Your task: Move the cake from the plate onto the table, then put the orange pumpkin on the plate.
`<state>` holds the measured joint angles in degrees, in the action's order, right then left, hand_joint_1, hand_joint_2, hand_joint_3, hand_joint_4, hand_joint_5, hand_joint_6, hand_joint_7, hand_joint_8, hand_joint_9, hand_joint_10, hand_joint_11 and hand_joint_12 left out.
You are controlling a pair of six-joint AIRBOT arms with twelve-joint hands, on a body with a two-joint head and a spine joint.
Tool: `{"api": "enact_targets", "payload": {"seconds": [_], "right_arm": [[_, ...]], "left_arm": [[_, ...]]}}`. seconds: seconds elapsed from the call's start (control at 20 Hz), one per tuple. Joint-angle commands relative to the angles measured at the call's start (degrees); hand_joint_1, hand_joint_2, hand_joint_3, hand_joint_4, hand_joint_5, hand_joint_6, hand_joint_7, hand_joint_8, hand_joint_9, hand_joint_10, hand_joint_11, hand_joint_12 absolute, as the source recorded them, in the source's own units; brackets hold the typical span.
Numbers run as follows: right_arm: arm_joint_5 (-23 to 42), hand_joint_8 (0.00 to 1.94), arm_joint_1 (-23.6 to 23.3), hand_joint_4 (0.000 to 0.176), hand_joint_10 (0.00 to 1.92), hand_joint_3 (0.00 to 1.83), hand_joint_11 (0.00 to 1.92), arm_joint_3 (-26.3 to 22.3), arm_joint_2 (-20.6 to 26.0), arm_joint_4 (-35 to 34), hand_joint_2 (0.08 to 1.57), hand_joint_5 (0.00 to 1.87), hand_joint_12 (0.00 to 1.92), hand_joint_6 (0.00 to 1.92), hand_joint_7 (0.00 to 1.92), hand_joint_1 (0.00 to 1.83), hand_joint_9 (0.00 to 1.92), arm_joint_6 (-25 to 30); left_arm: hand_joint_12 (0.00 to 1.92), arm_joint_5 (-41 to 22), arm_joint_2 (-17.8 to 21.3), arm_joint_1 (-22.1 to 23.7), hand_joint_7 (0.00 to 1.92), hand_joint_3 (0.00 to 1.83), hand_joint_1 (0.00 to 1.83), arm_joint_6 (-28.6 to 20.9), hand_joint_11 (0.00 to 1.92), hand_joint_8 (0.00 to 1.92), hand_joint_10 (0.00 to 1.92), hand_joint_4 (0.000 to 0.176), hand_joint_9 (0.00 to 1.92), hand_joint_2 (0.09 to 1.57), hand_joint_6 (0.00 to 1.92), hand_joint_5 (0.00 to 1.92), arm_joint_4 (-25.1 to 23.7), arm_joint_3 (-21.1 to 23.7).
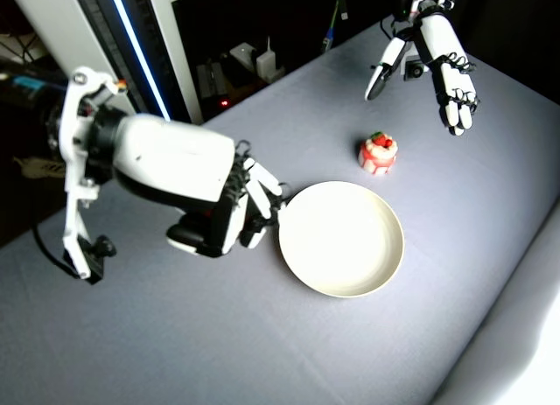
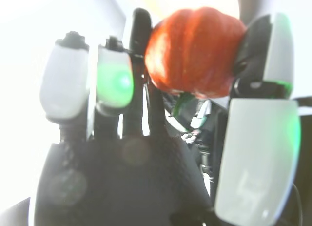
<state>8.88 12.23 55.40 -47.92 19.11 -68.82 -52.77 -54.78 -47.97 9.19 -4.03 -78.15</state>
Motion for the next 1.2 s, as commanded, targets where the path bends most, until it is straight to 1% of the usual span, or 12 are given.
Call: {"api": "enact_targets", "payload": {"seconds": [0.0,0.05,0.2,0.3,0.45,0.5,0.6,0.75,0.9,0.95,1.05,1.15], "right_arm": [[5.19,1.94,-1.38,0.000,1.92,0.00,1.45,0.57,0.03,-0.07,1.16,1.03,1.92,1.92,1.31,1.35,1.42,-0.99],[4.96,1.94,-1.86,0.000,1.92,0.00,1.43,1.13,-0.48,-0.07,1.14,1.03,1.92,1.92,1.30,1.37,1.39,-1.34],[4.70,1.94,-2.44,0.000,1.92,0.00,1.23,3.86,-2.29,-1.52,1.14,0.84,1.92,1.92,1.05,1.31,1.15,-1.43],[4.70,1.94,-2.79,0.000,1.92,0.00,1.34,6.19,-3.96,-2.97,1.13,0.97,1.92,1.92,1.17,1.30,1.28,-1.44],[4.72,1.89,-2.80,0.000,1.92,0.00,1.23,9.27,-6.65,-5.22,1.13,0.88,1.92,1.83,1.07,1.21,1.17,-1.45],[4.69,1.93,-2.65,0.000,1.92,0.00,1.31,10.34,-7.88,-5.56,1.14,0.96,1.92,1.90,1.17,1.20,1.27,-1.46],[4.53,1.94,-2.07,0.000,1.92,0.00,1.35,11.90,-9.84,-5.78,1.14,1.02,1.92,1.92,1.22,1.21,1.30,-1.46],[4.47,1.90,-1.55,0.000,1.91,0.01,1.18,12.98,-11.81,-5.79,1.16,0.94,1.92,1.92,1.07,1.23,1.13,-1.47],[5.86,1.92,-0.12,0.000,1.92,0.00,1.17,15.16,-13.85,-7.86,1.16,0.91,1.92,1.92,1.03,1.29,1.13,-1.47],[6.69,1.93,0.29,0.000,1.92,0.00,1.18,15.76,-14.29,-8.82,1.15,0.92,1.92,1.92,1.04,1.30,1.14,-1.47],[7.50,1.94,0.57,0.000,1.92,0.00,1.20,17.53,-15.92,-9.24,1.16,0.93,1.92,1.92,1.04,1.28,1.14,-1.47],[7.58,1.94,0.65,0.000,1.92,0.00,1.20,18.48,-17.01,-9.25,1.15,0.93,1.92,1.92,1.03,1.28,1.13,-1.48]], "left_arm": [[1.18,-6.58,0.06,0.48,0.05,0.00,0.89,-0.20,0.00,0.00,0.00,0.055,0.23,0.83,0.00,0.08,1.67,-0.43],[1.22,-6.52,-0.05,0.48,0.07,0.00,0.88,-0.20,0.00,0.00,0.01,0.064,0.24,0.82,0.00,0.08,1.59,-0.50],[1.18,-6.58,-0.55,0.77,0.06,0.00,0.90,-0.20,0.00,0.00,0.00,0.055,0.24,0.84,0.00,0.10,1.33,-0.74],[1.11,-6.37,-0.95,1.54,0.04,0.00,0.91,-0.20,0.00,0.00,0.01,0.053,0.22,0.86,0.00,0.10,0.51,-0.99],[1.10,-6.07,-1.80,2.93,0.04,0.00,0.90,-0.20,0.00,0.00,0.00,0.058,0.22,0.85,0.00,0.09,-1.08,-1.50],[1.18,-5.83,-2.21,3.51,0.04,0.00,0.88,-0.20,0.00,0.00,0.01,0.044,0.23,0.85,0.00,0.09,-1.79,-1.73],[1.21,-5.13,-3.03,4.56,0.04,0.00,0.84,-0.20,0.00,0.00,0.00,0.041,0.21,0.84,0.00,0.08,-3.16,-2.10],[0.95,-4.13,-4.19,6.17,0.05,0.00,0.83,-0.20,0.00,0.00,0.02,0.034,0.16,0.84,0.00,0.08,-5.04,-2.69],[0.79,-3.98,-4.98,6.91,0.06,0.00,0.89,-0.20,0.00,0.00,0.00,0.047,0.12,0.83,0.00,0.10,-5.79,-3.06],[0.79,-3.88,-5.18,7.25,0.06,0.00,0.89,-0.20,0.00,0.00,0.00,0.037,0.11,0.83,0.00,0.10,-6.21,-3.19],[0.79,-3.88,-5.82,7.85,0.06,0.00,0.91,-0.20,0.00,0.00,0.00,0.068,0.11,0.84,0.00,0.09,-6.97,-3.52],[0.79,-3.92,-6.17,8.01,0.05,0.00,0.94,-0.20,0.00,0.00,0.00,0.070,0.09,0.84,0.00,0.09,-7.28,-3.73]]}}
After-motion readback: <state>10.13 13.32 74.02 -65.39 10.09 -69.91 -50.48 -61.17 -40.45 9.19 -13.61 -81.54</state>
